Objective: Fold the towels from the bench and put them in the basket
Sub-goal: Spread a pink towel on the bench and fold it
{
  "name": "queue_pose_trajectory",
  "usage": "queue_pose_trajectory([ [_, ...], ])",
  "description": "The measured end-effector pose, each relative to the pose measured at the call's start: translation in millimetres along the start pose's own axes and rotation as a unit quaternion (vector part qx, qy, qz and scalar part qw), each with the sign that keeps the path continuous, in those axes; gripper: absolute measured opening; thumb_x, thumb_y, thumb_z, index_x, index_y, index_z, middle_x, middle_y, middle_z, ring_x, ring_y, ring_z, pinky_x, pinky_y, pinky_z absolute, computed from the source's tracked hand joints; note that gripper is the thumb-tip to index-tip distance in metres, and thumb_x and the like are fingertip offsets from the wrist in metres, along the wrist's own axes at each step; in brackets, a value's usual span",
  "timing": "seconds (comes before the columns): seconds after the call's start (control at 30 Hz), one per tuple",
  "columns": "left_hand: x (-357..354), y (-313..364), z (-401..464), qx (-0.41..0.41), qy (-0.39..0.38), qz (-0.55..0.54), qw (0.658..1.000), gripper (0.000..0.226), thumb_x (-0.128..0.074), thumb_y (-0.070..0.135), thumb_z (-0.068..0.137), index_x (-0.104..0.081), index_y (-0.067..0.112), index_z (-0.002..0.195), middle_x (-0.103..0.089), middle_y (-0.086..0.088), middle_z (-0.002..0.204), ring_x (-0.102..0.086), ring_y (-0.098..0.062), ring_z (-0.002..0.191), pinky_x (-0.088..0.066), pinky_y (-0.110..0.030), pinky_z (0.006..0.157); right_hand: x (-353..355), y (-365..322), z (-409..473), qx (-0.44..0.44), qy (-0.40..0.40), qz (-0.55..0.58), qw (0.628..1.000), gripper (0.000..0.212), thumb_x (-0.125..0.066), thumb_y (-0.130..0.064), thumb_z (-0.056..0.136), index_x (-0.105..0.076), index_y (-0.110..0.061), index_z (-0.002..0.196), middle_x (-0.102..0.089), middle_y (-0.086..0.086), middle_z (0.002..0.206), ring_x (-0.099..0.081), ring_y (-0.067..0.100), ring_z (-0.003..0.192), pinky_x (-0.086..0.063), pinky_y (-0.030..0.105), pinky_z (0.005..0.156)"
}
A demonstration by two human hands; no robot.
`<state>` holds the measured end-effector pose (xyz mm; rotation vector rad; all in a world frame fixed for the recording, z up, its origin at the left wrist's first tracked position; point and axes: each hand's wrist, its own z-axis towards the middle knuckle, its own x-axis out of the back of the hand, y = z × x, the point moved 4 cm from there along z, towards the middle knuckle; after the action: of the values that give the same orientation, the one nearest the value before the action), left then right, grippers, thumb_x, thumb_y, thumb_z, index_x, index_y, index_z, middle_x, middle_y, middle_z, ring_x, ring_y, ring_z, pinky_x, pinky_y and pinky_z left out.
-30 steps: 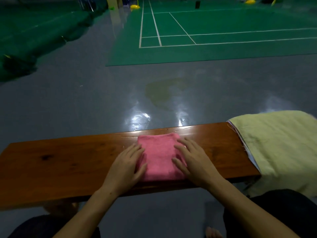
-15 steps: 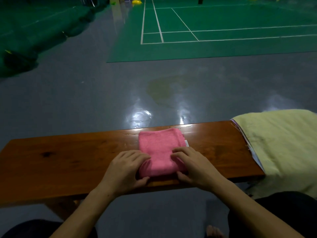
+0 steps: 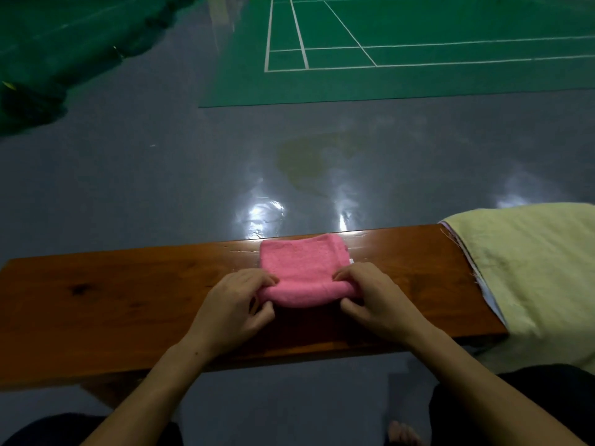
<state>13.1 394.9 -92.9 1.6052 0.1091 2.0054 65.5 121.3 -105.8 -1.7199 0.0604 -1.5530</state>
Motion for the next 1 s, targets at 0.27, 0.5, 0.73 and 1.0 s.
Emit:
queue_pose_trajectory([
  [0.27,9,1,-2,0.069,-0.01,-0.121,0.99,0.019,-0.061,0.046,0.09,-0.062,0.031,0.103,-0.07,0.016,0.086,-0.066,-0.004,0.074,-0.052,-0.032,0.062,6,4,-5,-0.036,0.009,0.018,0.999,0.03,-0.052,-0.061,0.091,-0.056,-0.037,0.108,-0.064,-0.018,0.1,-0.062,0.002,0.089,-0.059,0.036,0.078],
  [0.5,6,-3,-6,0.129,0.002,-0.201,0.971,0.007,-0.07,0.036,0.093,-0.066,0.031,0.096,-0.072,0.014,0.088,-0.072,-0.011,0.082,-0.061,-0.037,0.066,8,1,-7,-0.087,0.002,0.081,0.993,0.013,-0.061,-0.05,0.099,-0.057,-0.039,0.095,-0.067,-0.011,0.089,-0.066,0.006,0.08,-0.06,0.031,0.07],
  [0.73,-9,-15,-8,0.211,-0.044,-0.078,0.973,0.016,-0.066,0.05,0.095,-0.066,0.034,0.098,-0.07,0.016,0.086,-0.066,-0.003,0.079,-0.061,-0.04,0.071,-6,7,1,-0.177,0.007,-0.003,0.984,0.04,-0.055,-0.077,0.086,-0.054,-0.039,0.097,-0.065,-0.016,0.086,-0.065,0.002,0.079,-0.064,0.037,0.074],
  [1.0,-1,15,-6,0.053,0.063,0.118,0.99,0.042,-0.06,0.049,0.092,-0.068,0.023,0.124,-0.068,0.002,0.129,-0.062,-0.019,0.123,-0.055,-0.04,0.098,-2,-42,-12,-0.04,0.169,-0.247,0.953,0.047,-0.046,-0.057,0.102,-0.058,-0.025,0.134,-0.056,0.006,0.145,-0.052,0.028,0.132,-0.044,0.049,0.108],
])
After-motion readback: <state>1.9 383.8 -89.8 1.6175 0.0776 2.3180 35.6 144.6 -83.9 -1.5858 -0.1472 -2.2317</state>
